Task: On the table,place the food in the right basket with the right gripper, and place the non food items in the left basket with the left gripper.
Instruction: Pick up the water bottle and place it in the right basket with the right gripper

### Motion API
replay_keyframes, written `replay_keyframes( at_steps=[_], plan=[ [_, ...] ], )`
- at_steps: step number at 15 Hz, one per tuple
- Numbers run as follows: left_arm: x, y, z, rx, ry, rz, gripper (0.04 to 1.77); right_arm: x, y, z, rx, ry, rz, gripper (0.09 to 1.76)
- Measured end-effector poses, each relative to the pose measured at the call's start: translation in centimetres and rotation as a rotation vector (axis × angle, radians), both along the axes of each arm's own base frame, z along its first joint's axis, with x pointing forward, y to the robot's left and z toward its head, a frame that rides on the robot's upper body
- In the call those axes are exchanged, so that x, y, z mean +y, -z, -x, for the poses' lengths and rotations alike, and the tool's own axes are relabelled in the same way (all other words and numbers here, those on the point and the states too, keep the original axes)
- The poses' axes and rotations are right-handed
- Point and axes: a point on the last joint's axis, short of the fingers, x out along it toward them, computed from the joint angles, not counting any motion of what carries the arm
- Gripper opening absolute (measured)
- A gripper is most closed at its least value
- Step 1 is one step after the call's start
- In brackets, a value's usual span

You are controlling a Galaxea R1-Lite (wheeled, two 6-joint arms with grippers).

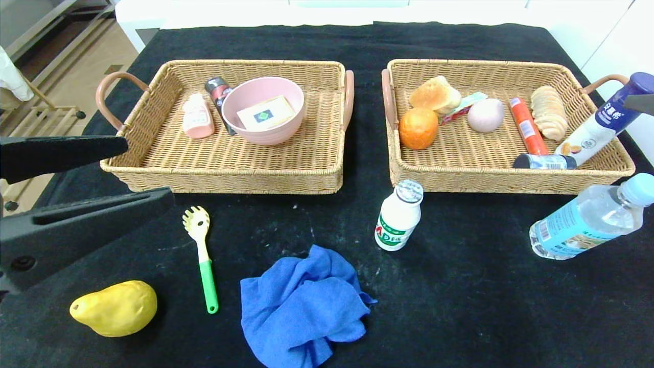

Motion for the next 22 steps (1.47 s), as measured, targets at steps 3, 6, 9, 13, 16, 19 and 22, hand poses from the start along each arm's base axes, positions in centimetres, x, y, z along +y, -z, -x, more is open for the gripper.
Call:
replay_keyframes(
  at_steps=[3,6,9,13,16,19,22],
  plan=[
    [0.0,-0.1,0.1,-0.004,0.0,0.002,1.72,0.8,1.3,1.0,0.031,-0.039,-0.004,1.7],
    [0.1,-0.1,0.1,-0.006,0.0,0.003,1.72,1.4,2.3,1.4,0.053,-0.066,0.0,1.7],
    [0.0,-0.1,0.1,-0.003,0.001,0.002,1.72,1.5,3.2,1.4,0.044,-0.073,0.002,1.7],
    [0.0,0.1,-0.1,0.003,0.0,-0.001,1.72,1.6,4.4,1.7,0.04,-0.084,0.003,1.7],
    [-0.1,0.2,-0.2,0.009,0.001,-0.004,1.72,1.8,4.8,2.2,0.024,-0.096,0.003,1.7],
    [-0.1,0.2,-0.2,0.011,0.001,-0.005,1.72,2.1,4.9,2.5,0.019,-0.115,0.006,1.7],
    [-0.1,0.2,-0.2,0.012,0.001,-0.005,1.72,2.4,5.4,3.0,0.026,-0.134,0.01,1.7]
  ],
)
